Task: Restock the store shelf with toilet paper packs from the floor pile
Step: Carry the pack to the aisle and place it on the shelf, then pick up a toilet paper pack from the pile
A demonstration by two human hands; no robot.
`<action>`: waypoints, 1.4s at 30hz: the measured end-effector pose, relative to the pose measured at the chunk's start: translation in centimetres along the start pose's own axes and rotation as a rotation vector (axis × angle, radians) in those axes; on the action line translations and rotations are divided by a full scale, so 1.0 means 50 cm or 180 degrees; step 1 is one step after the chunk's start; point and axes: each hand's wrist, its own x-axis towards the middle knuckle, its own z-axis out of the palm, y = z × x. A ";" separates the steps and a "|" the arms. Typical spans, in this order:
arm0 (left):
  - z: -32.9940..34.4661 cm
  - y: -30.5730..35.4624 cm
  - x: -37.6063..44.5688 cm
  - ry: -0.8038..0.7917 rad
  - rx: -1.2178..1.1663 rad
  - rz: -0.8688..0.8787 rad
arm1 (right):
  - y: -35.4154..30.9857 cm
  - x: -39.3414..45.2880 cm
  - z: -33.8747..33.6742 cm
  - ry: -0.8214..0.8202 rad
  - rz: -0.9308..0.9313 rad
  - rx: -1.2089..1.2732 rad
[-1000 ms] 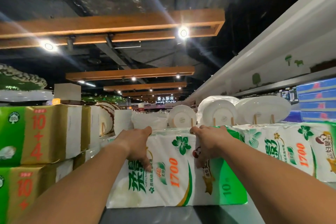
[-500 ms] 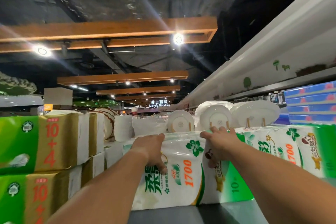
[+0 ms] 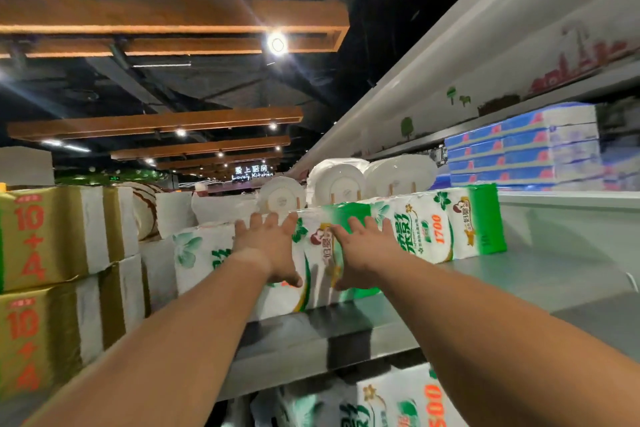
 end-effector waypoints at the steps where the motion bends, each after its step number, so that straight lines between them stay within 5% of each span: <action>1: -0.008 0.026 -0.016 0.0007 -0.0031 0.0046 | 0.020 -0.034 0.000 -0.0022 0.0028 -0.0016; 13: -0.108 0.448 -0.168 0.0027 -0.0409 0.0835 | 0.309 -0.414 -0.050 -0.0246 0.0811 -0.0297; 24: -0.157 0.838 -0.223 0.0137 -0.0981 0.2247 | 0.570 -0.776 -0.087 -0.0664 0.2486 -0.0543; 42: -0.307 1.370 -0.593 0.0113 -0.1364 0.4886 | 0.622 -1.395 -0.205 -0.0968 0.5040 -0.1009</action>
